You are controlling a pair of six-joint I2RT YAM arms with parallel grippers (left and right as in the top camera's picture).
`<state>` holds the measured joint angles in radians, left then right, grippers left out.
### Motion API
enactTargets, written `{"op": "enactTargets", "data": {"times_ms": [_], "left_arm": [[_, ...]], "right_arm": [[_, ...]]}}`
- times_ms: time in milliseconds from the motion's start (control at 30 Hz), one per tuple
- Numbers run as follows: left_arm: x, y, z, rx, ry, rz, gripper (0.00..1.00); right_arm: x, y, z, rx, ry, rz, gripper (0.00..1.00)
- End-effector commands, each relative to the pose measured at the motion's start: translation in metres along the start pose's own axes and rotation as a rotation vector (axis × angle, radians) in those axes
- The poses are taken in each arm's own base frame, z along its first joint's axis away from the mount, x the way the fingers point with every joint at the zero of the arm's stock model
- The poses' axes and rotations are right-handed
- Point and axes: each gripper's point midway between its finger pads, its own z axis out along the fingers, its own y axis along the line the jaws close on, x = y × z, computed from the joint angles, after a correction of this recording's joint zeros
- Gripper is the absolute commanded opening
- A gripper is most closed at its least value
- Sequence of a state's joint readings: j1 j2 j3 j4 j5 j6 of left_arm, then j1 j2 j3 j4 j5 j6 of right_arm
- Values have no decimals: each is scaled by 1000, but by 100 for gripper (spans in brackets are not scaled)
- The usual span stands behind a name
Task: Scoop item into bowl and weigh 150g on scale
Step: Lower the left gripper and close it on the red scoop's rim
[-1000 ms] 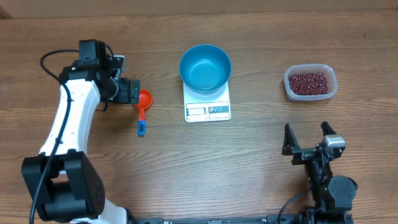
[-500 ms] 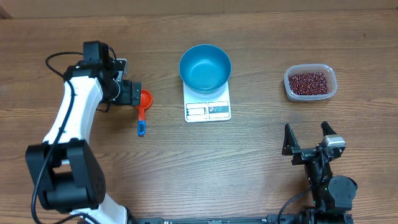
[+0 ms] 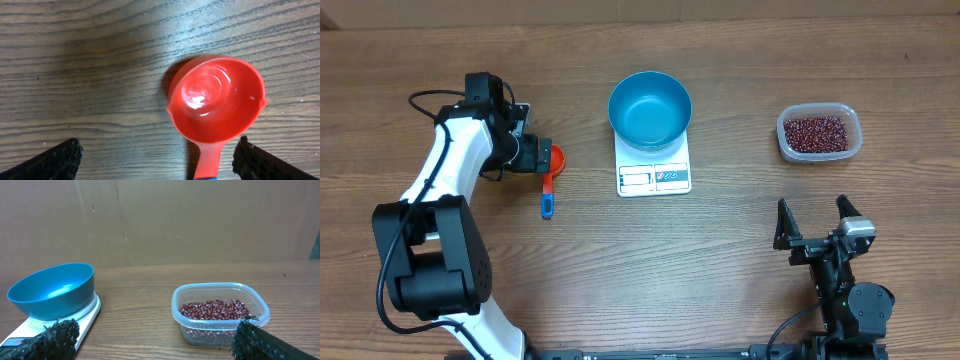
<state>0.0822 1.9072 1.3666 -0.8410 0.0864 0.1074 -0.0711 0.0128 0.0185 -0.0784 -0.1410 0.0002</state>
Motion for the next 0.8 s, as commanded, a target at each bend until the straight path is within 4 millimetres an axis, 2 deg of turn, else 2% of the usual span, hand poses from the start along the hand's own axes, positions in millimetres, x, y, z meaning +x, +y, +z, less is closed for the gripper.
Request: {"op": "enactTargets", "data": {"times_ms": [0,300,767], "left_arm": [[2,-1,3,14,6,-13,100],[8,5,22,-11,54,-17,100],[3,7,25,-17,36,-16,100]], "right_arm": [[1,-1,0,6,-6,2,100],[1,-1,0,6,-6,2,100],[1,-1,0,5,-6,2,100]]}}
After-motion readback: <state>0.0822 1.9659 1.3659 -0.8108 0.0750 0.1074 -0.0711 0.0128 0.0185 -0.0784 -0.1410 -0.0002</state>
